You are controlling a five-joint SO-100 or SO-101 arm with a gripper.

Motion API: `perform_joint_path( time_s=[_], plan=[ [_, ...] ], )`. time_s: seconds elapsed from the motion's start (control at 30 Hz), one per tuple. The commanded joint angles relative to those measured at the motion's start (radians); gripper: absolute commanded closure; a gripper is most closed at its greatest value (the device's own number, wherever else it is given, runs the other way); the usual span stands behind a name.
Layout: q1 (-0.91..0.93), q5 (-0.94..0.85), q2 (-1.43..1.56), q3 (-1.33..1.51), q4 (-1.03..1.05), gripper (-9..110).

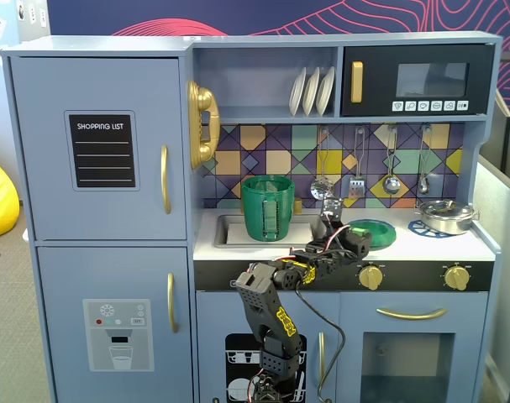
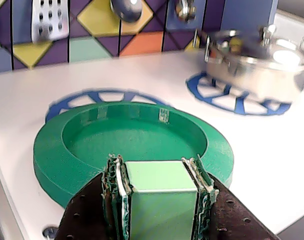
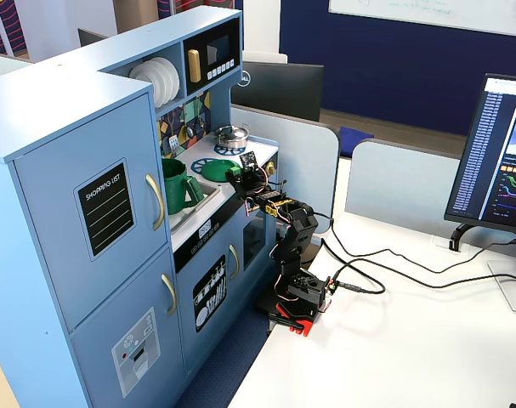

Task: Take off the lid from the green recipient and place it on the counter

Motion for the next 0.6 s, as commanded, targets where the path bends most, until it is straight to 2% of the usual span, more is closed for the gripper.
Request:
perform_joint_path(
  time_s=[0.0, 0.3, 0.4, 0.57],
  plan=[
    [0.005, -0.003, 0.008, -0.015, -0.052, 101],
    [-0.003, 0.051, 0.023, -0.02, -0.057, 77],
    [-0.005, 0.066, 0.037, -0.031, -0.055, 73],
    [-0.006, 0.064, 0.144, -0.074, 0.081, 74]
  ],
)
